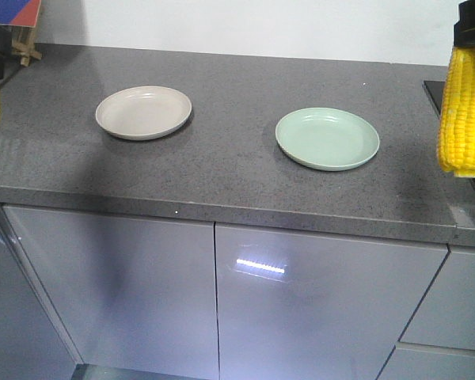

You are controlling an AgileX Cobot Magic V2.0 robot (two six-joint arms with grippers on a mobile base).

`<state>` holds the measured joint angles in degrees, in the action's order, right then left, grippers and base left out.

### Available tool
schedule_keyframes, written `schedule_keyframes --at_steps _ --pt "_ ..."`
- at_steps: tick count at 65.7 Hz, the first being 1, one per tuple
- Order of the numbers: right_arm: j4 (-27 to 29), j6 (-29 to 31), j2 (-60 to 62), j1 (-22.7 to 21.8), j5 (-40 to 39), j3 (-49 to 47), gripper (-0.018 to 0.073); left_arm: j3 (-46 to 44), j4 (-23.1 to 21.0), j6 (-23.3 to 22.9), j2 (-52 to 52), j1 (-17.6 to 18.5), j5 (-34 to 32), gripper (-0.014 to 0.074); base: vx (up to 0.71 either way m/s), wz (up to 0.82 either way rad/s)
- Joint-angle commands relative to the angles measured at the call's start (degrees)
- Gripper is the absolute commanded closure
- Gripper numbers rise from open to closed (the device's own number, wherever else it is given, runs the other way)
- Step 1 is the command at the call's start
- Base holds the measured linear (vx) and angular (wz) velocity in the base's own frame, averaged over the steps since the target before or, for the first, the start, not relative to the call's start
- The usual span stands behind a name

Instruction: Distribute corn equally

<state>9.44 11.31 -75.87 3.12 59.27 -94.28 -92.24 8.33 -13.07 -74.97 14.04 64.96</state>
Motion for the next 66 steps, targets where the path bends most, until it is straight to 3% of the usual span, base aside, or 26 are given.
schedule_keyframes --at_steps 1,66 --pt "0.3 0.1 1.5 -0.3 -3.7 -1.6 0.0440 -1.9 0.4 -0.4 1.5 0.0 -3.4 0.0593 0.10 -0.09" --pt "0.3 0.1 1.5 -0.3 -3.7 -1.6 0.0440 -1.9 0.4 -0.4 1.5 0.0 -3.4 0.0593 0.16 -0.04"
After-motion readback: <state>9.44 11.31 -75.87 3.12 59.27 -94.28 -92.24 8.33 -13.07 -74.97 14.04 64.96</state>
